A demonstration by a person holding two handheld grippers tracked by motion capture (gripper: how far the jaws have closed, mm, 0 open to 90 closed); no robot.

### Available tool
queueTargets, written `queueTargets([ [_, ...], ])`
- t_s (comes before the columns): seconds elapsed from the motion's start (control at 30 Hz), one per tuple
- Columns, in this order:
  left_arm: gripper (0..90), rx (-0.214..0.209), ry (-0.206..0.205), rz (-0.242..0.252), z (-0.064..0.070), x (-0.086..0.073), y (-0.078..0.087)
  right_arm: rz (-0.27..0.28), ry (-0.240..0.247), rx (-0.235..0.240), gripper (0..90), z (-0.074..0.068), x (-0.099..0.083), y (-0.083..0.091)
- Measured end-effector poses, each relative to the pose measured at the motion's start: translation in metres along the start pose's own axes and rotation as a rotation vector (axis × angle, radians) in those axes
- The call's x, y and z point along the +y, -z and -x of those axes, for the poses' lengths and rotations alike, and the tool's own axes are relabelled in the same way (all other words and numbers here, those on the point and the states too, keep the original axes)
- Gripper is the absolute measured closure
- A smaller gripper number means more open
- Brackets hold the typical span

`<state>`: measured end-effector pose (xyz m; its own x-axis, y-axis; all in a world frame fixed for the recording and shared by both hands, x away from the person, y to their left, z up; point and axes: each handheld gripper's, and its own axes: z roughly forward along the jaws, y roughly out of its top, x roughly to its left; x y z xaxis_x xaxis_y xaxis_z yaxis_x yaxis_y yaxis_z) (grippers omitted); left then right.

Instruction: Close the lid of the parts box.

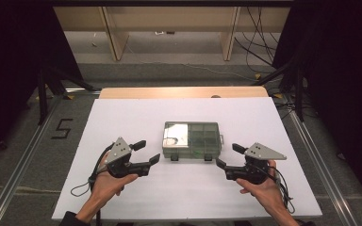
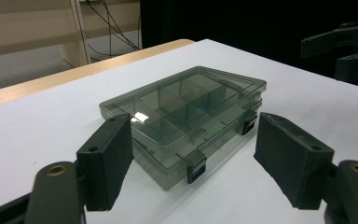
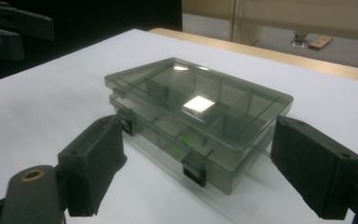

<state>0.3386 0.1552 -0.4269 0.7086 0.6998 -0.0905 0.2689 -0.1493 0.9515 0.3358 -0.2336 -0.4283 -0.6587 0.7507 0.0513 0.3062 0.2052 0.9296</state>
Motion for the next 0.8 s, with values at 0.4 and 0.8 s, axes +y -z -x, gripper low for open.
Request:
queueTargets([
  [0.4, 23.0, 0.003, 0.001, 0.014, 0.003, -0.003, 0.01, 0.014, -0.003, 0.004, 17.9, -0.007, -0.005, 0.009],
  [0.8, 21.1, -0.005, -0.005, 0.021, 0.011, -0.005, 0.014, 0.012, -0.026, 0.026, 17.1, -0.014, -0.008, 0.017],
])
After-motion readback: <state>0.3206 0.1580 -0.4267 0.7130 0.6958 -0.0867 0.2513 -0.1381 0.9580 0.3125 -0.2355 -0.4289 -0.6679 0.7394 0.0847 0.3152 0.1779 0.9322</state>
